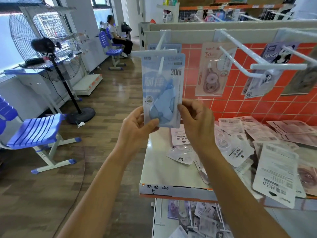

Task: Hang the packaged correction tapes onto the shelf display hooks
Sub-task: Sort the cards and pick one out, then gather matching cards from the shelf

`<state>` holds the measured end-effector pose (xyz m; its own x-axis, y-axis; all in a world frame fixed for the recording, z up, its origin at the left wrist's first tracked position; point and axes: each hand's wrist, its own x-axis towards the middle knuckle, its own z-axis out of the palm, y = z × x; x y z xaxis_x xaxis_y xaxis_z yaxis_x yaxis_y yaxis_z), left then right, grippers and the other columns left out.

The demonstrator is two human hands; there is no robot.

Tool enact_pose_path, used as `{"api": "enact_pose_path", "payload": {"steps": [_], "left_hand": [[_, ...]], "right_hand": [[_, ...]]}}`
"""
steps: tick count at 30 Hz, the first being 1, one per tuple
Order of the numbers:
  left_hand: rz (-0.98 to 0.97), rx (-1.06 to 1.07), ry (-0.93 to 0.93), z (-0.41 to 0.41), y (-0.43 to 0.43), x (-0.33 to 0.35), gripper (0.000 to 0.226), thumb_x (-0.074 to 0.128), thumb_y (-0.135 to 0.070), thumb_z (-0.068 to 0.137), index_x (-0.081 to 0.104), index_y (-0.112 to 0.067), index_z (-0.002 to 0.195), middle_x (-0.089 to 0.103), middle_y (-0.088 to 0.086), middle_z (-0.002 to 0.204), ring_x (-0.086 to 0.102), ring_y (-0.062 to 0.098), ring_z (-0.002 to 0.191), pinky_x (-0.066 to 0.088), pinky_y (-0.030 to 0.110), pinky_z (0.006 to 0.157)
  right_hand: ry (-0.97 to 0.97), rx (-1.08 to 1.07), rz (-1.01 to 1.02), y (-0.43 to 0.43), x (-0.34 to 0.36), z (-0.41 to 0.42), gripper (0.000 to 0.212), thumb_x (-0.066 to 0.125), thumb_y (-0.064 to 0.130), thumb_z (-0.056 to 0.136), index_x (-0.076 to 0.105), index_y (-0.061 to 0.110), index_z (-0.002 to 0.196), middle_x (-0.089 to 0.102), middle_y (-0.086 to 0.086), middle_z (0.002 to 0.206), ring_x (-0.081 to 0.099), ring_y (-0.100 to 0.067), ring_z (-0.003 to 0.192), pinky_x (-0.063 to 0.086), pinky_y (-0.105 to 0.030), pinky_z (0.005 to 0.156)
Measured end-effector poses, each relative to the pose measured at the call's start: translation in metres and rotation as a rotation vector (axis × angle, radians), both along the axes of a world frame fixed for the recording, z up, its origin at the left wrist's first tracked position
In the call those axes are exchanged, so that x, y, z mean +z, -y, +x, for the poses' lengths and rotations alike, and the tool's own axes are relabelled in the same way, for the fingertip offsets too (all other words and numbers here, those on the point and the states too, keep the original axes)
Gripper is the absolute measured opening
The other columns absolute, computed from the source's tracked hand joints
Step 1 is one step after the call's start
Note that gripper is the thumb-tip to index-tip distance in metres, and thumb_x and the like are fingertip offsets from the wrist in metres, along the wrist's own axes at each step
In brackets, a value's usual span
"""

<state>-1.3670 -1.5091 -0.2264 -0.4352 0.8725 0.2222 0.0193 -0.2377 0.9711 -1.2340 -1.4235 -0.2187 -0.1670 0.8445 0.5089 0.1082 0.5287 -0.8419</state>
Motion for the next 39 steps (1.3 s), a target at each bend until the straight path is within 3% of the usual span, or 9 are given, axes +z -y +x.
{"api": "enact_pose_path", "payload": {"steps": [2,6,11,16,20,24,26,29,39], "left_hand": [[-0.004,0.029,0.014,-0.005,-0.018,0.0,0.032,0.063,-0.001,0.087,0.057,-0.016,0.115,0.068,0.011,0.112,0.069,0.022,0.098,0.059,0.031,0.079],[0.002,0.065,-0.019,-0.01,-0.047,0.0,0.025,0.062,0.0,0.089,0.06,-0.022,0.103,0.069,0.002,0.1,0.069,0.009,0.085,0.057,0.022,0.072],[-0.008,0.122,-0.076,-0.015,-0.071,0.001,0.02,0.063,-0.004,0.09,0.06,-0.022,0.097,0.068,0.006,0.101,0.069,0.012,0.084,0.056,0.021,0.07],[-0.064,0.226,-0.215,-0.02,-0.081,-0.004,0.018,0.066,-0.012,0.089,0.06,-0.029,0.093,0.069,0.006,0.1,0.068,0.019,0.089,0.059,0.035,0.077],[-0.175,0.281,-0.215,-0.021,-0.08,-0.021,0.015,0.067,-0.021,0.088,0.066,-0.012,0.1,0.07,0.0,0.091,0.065,0.01,0.079,0.056,0.028,0.074],[-0.48,0.28,-0.424,-0.018,-0.077,-0.049,0.038,0.069,-0.037,0.083,0.062,-0.012,0.111,0.066,-0.002,0.109,0.062,0.016,0.095,0.051,0.036,0.083],[-0.581,0.202,-0.648,-0.008,-0.072,-0.062,0.057,0.069,-0.036,0.085,0.049,-0.013,0.134,0.058,0.004,0.123,0.055,0.025,0.114,0.045,0.037,0.096],[-0.626,0.078,-0.952,0.015,-0.064,-0.079,0.066,0.066,-0.033,0.088,0.036,-0.011,0.142,0.044,0.01,0.143,0.042,0.029,0.13,0.036,0.037,0.104],[-0.61,-0.029,-1.094,0.053,-0.042,-0.12,0.049,0.052,-0.029,0.094,0.039,-0.015,0.14,0.05,0.008,0.139,0.044,0.028,0.126,0.037,0.036,0.102]], "right_hand": [[0.04,-0.035,-0.011,-0.016,-0.002,-0.009,0.016,0.062,0.014,0.09,0.071,0.008,0.102,0.071,0.001,0.09,0.064,-0.01,0.077,0.053,-0.026,0.069],[0.085,-0.067,-0.039,-0.047,0.0,-0.024,0.019,0.06,0.016,0.091,0.071,0.006,0.102,0.072,-0.006,0.095,0.066,-0.018,0.083,0.054,-0.037,0.075],[0.152,-0.104,-0.023,-0.074,0.001,-0.038,0.021,0.057,0.019,0.09,0.073,0.009,0.1,0.072,-0.006,0.094,0.065,-0.023,0.086,0.052,-0.043,0.078],[0.217,-0.098,-0.033,-0.082,-0.003,-0.04,0.022,0.056,0.022,0.091,0.074,0.011,0.099,0.073,-0.005,0.092,0.067,-0.022,0.084,0.052,-0.035,0.074],[0.36,-0.092,-0.031,-0.073,-0.025,-0.029,0.023,0.055,0.017,0.092,0.071,0.009,0.106,0.073,-0.009,0.1,0.067,-0.025,0.089,0.051,-0.032,0.077],[0.621,-0.095,-0.033,-0.06,-0.057,-0.009,0.027,0.055,0.017,0.093,0.065,0.013,0.118,0.069,-0.009,0.113,0.064,-0.026,0.104,0.048,-0.033,0.087],[0.763,-0.094,-0.025,-0.051,-0.073,0.0,0.031,0.055,0.016,0.092,0.063,0.018,0.122,0.067,-0.005,0.118,0.061,-0.025,0.109,0.046,-0.032,0.09],[0.907,-0.059,-0.015,-0.037,-0.094,0.011,0.038,0.055,0.008,0.089,0.061,0.018,0.126,0.066,-0.006,0.121,0.058,-0.026,0.111,0.048,-0.036,0.092],[1.005,0.012,0.06,-0.003,-0.131,0.038,0.037,0.068,0.016,0.081,0.06,0.015,0.118,0.058,-0.002,0.129,0.049,-0.022,0.121,0.04,-0.034,0.102]]}}
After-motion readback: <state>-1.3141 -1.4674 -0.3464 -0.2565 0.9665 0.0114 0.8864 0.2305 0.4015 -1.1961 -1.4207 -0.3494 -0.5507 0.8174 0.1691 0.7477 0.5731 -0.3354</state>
